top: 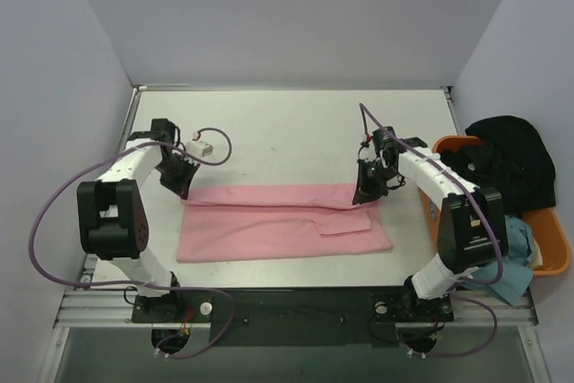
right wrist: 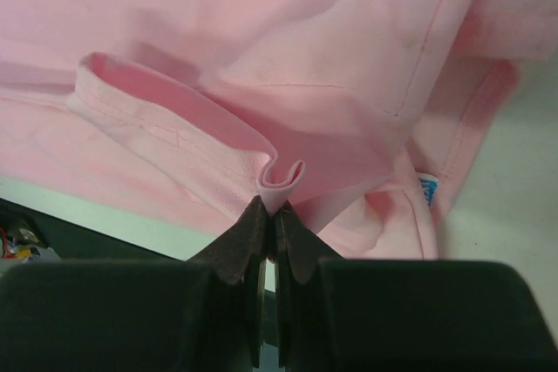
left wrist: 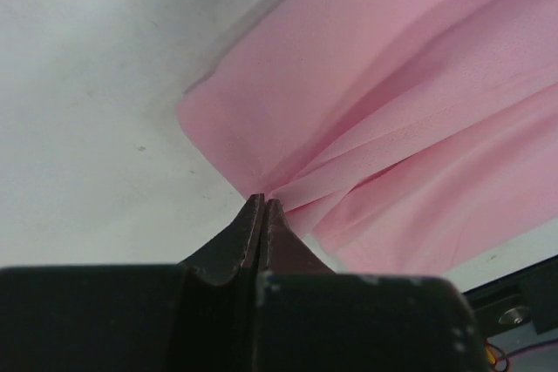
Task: Fold and stack the t-shirts
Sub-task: Fold the other side of the tshirt into a rectangle
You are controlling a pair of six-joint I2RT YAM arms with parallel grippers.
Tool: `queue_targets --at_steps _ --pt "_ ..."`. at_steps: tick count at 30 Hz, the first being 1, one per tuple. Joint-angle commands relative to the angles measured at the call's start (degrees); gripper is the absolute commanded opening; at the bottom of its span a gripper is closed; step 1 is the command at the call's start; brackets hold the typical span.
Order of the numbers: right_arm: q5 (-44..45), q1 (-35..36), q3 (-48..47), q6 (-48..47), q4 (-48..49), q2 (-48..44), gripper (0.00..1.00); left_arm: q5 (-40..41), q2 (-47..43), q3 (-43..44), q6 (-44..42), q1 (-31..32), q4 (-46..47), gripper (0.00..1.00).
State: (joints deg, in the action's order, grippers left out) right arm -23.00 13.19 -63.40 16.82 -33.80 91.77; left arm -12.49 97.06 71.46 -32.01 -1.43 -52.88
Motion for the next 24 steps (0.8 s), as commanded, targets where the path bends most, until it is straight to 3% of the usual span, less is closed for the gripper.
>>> queue_targets --at_steps 1,16,18,19,21,24 --pt "0.77 -0.01 5.72 1.98 3.74 -1.15 0.0 4.66 -0.82 -4.4 -4.99 0.29 -1.44 0.0" --pt "1.56 1.4 7.58 3.92 2.25 1.31 0.0 7.04 -0.99 -6.51 -7.63 0.9 -1.79 0.0" --pt "2.34 1.4 8.02 4.97 2.16 2.1 0.07 8.09 -1.25 -6.69 -7.8 0.9 -2.05 0.15" --pt "2.79 1.4 8.11 5.33 1.64 1.93 0.21 8.53 -1.6 -6.16 -7.8 0.9 -2.66 0.33" --pt "3.84 1.49 7.94 6.03 0.5 0.36 0.34 9.85 -2.48 -4.68 -7.89 0.9 -4.5 0.51" --pt "7.7 1.57 6.8 5.86 -1.96 -2.99 0.38 12.04 -4.06 -1.6 -9.29 0.9 -8.89 0.64"
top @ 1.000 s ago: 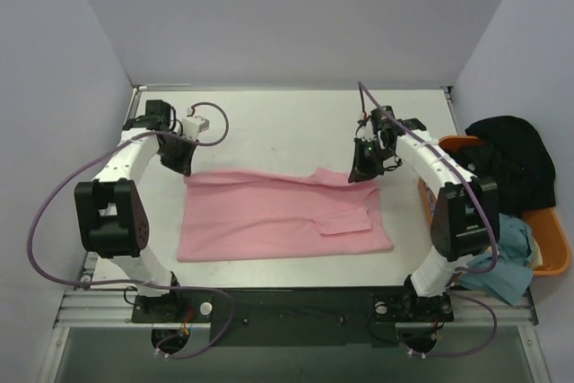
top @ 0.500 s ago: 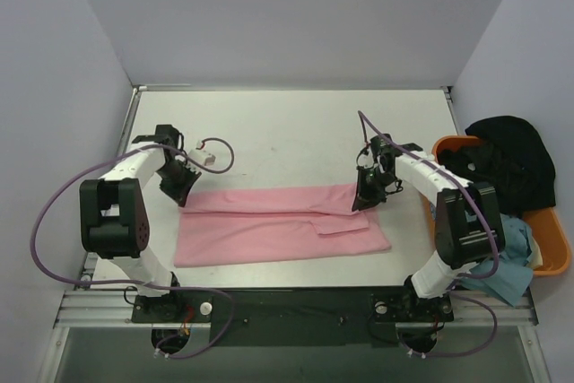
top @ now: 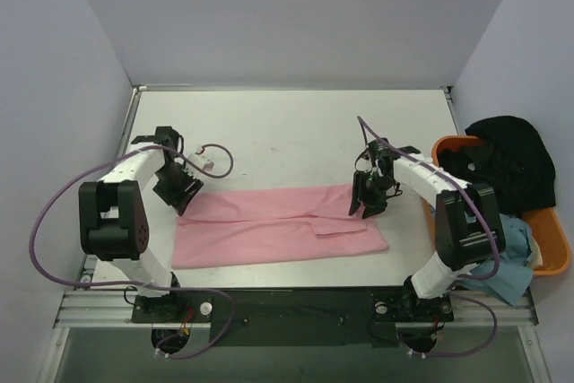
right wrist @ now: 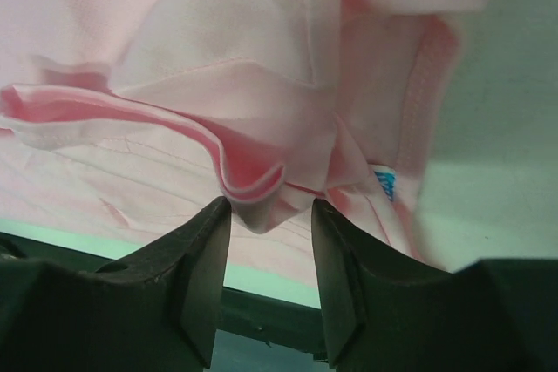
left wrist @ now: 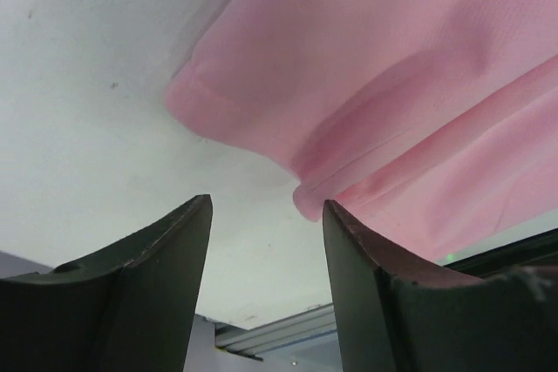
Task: Fold and stack the t-shirts
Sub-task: Fold the other side of the tshirt into a rectangle
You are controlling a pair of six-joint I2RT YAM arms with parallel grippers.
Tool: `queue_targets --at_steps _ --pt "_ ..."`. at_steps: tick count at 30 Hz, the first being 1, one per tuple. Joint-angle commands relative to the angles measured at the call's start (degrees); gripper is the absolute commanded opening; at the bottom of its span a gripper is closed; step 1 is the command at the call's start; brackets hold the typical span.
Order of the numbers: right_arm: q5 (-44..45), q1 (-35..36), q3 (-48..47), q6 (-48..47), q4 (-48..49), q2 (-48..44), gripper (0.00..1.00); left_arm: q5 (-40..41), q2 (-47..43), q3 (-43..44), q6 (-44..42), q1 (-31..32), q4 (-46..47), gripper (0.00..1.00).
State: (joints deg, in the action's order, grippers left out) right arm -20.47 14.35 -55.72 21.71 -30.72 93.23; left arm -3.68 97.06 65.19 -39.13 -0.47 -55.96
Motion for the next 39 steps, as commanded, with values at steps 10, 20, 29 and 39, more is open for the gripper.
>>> queue_targets --at_steps 10,20,29,39 --pt "10.54 5.6 -10.89 0.61 -8.93 -6.67 0.14 -5.37 -2.41 8.92 0.01 6.35 -6.99 0.25" --pt "6.15 2.54 5.7 6.49 5.39 0.71 0.0 5.53 3.67 -4.08 2.92 5.92 11.83 0.18" --pt "8.35 -1.52 8.0 4.84 0.4 -2.69 0.0 2.13 -0.46 -7.11 0.29 5.22 7.99 0.23" --pt "6.06 -5.47 -5.87 -2.47 -1.11 -4.05 0.29 -14.79 1.64 12.94 1.51 3.72 1.45 0.65"
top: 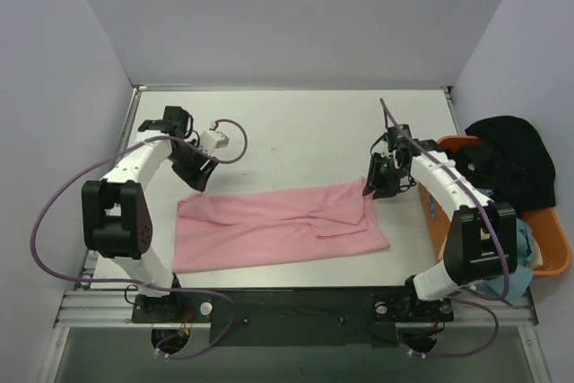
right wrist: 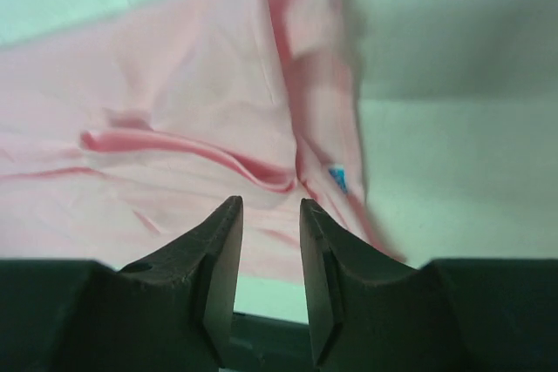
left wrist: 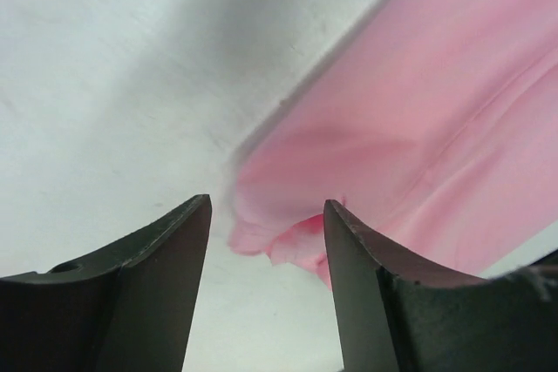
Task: Fold and stack the t-shirts
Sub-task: Fold the other side of the tshirt into a rectangle
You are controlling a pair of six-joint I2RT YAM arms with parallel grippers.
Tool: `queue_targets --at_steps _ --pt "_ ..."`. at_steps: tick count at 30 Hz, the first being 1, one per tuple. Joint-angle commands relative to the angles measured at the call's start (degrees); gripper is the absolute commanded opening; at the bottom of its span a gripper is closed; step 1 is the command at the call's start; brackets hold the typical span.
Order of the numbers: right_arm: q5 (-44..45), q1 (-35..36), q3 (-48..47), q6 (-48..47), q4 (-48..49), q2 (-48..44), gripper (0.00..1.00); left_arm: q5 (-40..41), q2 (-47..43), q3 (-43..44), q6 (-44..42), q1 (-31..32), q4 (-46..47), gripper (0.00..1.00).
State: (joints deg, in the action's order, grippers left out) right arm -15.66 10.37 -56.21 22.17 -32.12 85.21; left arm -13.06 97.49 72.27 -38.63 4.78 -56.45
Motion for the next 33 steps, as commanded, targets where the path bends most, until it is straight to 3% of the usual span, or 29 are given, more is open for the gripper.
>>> queue_targets --at_steps 1,7,13,20,25,33 --pt "-0.23 -1.49 -6.45 -2.93 2.04 6.61 0.31 -3.57 3.3 6.21 1.36 -2.31 4.13 0.66" --pt "-1.92 -1.67 -9.18 -1.96 7.86 14.53 0.36 3.22 9.73 6.92 -0.92 -3.63 9.08 0.68" --pt "-2.27 -1.58 -8.14 -0.56 9.53 17.97 0.34 -5.22 1.4 4.47 -5.83 -4.51 -0.24 0.48" --pt "-2.27 -1.58 -4.7 0.5 11.2 17.27 0.0 -0.39 -7.4 -4.07 -9.18 -4.51 -5.25 0.44" --pt "1.95 -1.58 -4.88 1.12 6.64 15.69 0.0 -2.66 -7.94 2.85 -5.68 -2.85 -6.04 0.49" --pt "3.79 -1.14 -4.27 2.52 0.75 11.04 0.0 -2.76 -3.29 2.97 4.18 5.15 10.2 0.53"
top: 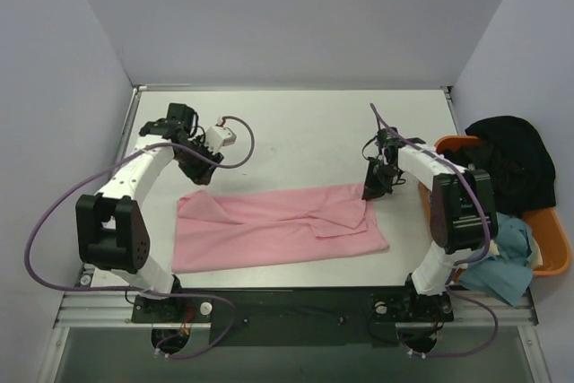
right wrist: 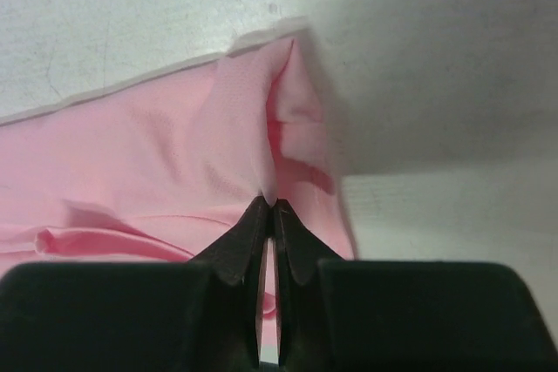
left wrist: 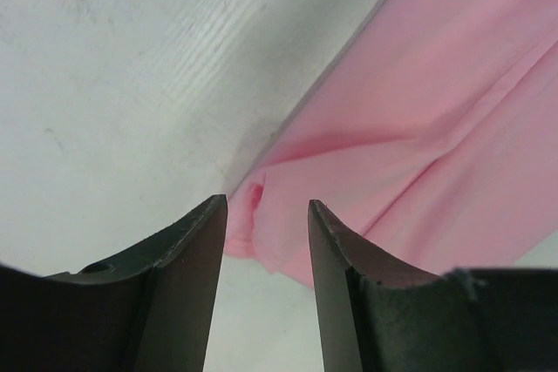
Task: Fold and stack the t-shirts
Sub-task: Fold the other side of the tshirt into a rectangle, then rotate the tshirt 90 degrees
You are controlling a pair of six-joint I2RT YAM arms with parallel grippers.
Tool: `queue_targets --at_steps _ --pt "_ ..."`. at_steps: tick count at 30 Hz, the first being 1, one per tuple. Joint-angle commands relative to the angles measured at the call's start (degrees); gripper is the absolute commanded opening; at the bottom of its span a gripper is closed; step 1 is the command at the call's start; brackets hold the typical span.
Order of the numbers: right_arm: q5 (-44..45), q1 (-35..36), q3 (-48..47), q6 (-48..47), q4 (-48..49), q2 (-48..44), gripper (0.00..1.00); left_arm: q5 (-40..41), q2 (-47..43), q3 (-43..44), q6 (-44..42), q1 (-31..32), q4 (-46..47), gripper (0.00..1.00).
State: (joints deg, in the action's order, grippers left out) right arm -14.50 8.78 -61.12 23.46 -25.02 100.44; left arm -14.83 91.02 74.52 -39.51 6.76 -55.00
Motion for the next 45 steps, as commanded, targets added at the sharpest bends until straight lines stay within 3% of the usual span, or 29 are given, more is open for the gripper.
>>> queue_targets --at_steps 1,5,10,15,19,25,30,33,36,38,42,45 --pt "2.46 0.45 0.92 0.97 -6.45 -4.38 0.0 -1.34 3.72 0.63 5.23 4.39 9.12 0.53" --pt "2.46 0.1 1.53 -0.17 -5.84 -2.19 0.0 0.14 6.62 -2.7 4.62 6.15 13.07 0.52" --pt "2.99 -0.16 1.62 0.0 -4.43 -0.43 0.0 3.23 10.66 -3.59 4.79 6.86 14.49 0.42" --pt "3.08 -0.69 2.15 0.09 -3.64 0.02 0.0 5.77 7.52 -7.1 2.69 6.6 9.49 0.29" --pt "3.16 -1.04 2.5 0.27 -3.02 0.19 0.0 11.3 2.24 -13.24 -1.8 5.19 6.24 0.29" --pt "3.17 -1.31 2.68 0.09 -2.41 0.8 0.0 13.24 -4.62 -13.7 -3.03 -0.07 -0.71 0.3" --pt "2.55 -1.48 2.32 -0.26 -2.05 1.51 0.0 14.3 -5.24 -20.72 -7.07 -2.63 -0.72 0.31" --pt "2.72 -1.48 1.01 -0.43 -2.84 1.16 0.01 15.27 -5.42 -18.55 -6.29 -2.72 -0.37 0.31" --pt "4.91 -1.39 -0.66 -0.79 -5.13 0.54 0.14 12.92 -3.41 -10.04 -3.13 -2.72 -0.28 0.34" --pt "7.99 -1.39 -2.59 -0.88 -7.76 -0.33 0.34 12.9 -0.78 -5.99 -1.02 -2.81 0.33 0.36" --pt "13.97 -1.3 -4.44 -1.58 -12.68 -4.37 0.43 12.63 4.06 -1.75 3.38 -4.21 4.54 0.42" --pt "14.33 -0.69 -4.44 -2.11 -16.46 -10.17 0.43 12.55 6.18 -1.48 4.53 -4.83 7.27 0.48"
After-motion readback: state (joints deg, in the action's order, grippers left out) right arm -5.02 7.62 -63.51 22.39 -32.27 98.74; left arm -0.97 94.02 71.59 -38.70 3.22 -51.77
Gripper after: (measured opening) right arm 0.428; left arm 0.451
